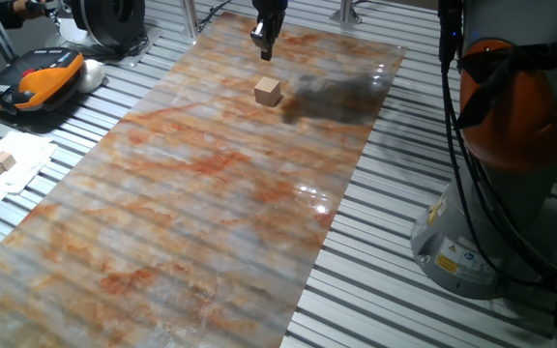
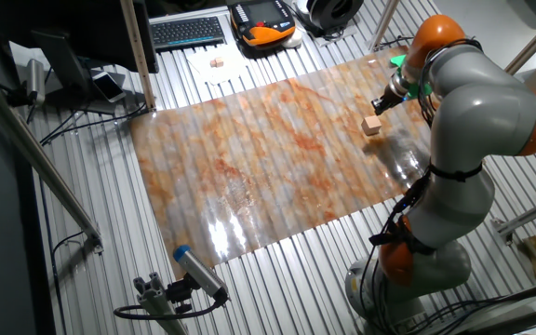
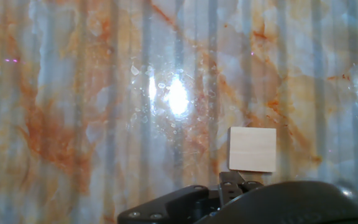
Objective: Pick up the small block on the left and move it to the right
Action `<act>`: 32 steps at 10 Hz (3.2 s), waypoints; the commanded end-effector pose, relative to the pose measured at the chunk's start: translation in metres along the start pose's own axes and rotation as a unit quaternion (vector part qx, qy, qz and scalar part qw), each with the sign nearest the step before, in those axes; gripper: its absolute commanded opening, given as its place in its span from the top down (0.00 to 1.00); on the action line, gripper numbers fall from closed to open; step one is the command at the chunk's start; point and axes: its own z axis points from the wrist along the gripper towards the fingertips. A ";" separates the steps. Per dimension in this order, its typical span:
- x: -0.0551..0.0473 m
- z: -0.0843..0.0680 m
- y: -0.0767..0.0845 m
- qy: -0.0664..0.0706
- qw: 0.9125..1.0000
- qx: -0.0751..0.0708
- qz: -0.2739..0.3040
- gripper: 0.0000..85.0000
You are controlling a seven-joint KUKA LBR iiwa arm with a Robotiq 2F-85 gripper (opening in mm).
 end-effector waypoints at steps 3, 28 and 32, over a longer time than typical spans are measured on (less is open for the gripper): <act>0.000 0.000 0.000 0.002 1.000 0.020 -0.017 1.00; 0.001 0.001 0.000 0.004 1.000 0.026 0.003 1.00; 0.001 0.001 0.000 0.004 1.000 0.015 0.013 1.00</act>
